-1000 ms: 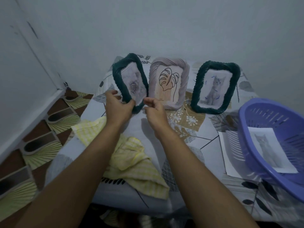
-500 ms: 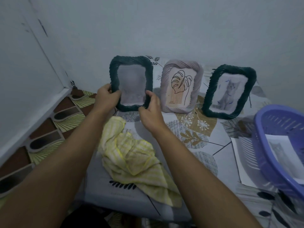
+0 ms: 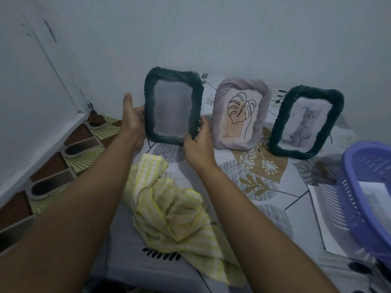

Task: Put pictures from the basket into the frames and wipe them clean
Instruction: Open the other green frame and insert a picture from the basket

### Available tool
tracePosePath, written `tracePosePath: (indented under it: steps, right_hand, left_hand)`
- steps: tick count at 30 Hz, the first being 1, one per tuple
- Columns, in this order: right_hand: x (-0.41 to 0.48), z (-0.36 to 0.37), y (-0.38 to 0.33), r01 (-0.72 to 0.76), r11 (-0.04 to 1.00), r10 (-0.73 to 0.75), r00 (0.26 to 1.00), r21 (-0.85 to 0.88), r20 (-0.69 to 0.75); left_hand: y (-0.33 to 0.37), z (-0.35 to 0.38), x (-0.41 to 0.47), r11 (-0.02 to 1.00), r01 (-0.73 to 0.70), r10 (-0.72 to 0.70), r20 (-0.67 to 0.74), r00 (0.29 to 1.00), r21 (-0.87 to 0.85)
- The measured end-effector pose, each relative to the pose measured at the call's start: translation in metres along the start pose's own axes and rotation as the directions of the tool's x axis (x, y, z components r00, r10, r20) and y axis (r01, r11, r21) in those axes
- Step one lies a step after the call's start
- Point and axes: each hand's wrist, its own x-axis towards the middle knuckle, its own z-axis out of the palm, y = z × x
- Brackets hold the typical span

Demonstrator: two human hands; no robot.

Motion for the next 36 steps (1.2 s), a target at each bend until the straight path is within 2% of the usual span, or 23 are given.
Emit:
tracePosePath:
  steps: [6, 11, 19, 31, 34, 36]
  right_hand:
    - [0.009, 0.0, 0.003, 0.015, 1.0, -0.015, 0.999, -0.009, -0.046]
    - [0.015, 0.002, 0.007, 0.024, 0.999, -0.028, 0.996, -0.043, -0.086]
    - [0.022, 0.003, 0.005, -0.003, 1.0, 0.001, 0.996, -0.024, -0.091]
    - [0.027, 0.007, 0.002, -0.053, 0.999, 0.053, 0.999, 0.006, 0.001]
    - [0.025, 0.007, -0.001, -0.059, 0.998, 0.059, 0.998, 0.005, 0.001]
    - [0.023, 0.006, -0.004, -0.066, 0.998, 0.066, 0.998, 0.007, 0.012]
  left_hand:
    - [0.001, -0.006, 0.015, 0.998, 0.042, -0.05, 0.188, 0.981, 0.048]
    - [0.001, -0.006, 0.015, 1.0, 0.02, -0.024, 0.218, 0.976, 0.021]
    - [0.001, -0.003, 0.019, 1.0, -0.004, 0.004, 0.194, 0.981, -0.001]
    - [0.0, -0.002, 0.026, 1.0, 0.005, -0.005, 0.149, 0.989, -0.001]
    - [0.001, -0.002, 0.024, 0.998, 0.007, -0.013, 0.103, 0.995, 0.058]
    - [0.002, 0.002, 0.022, 0.994, -0.002, 0.003, -0.017, 1.0, 0.113]
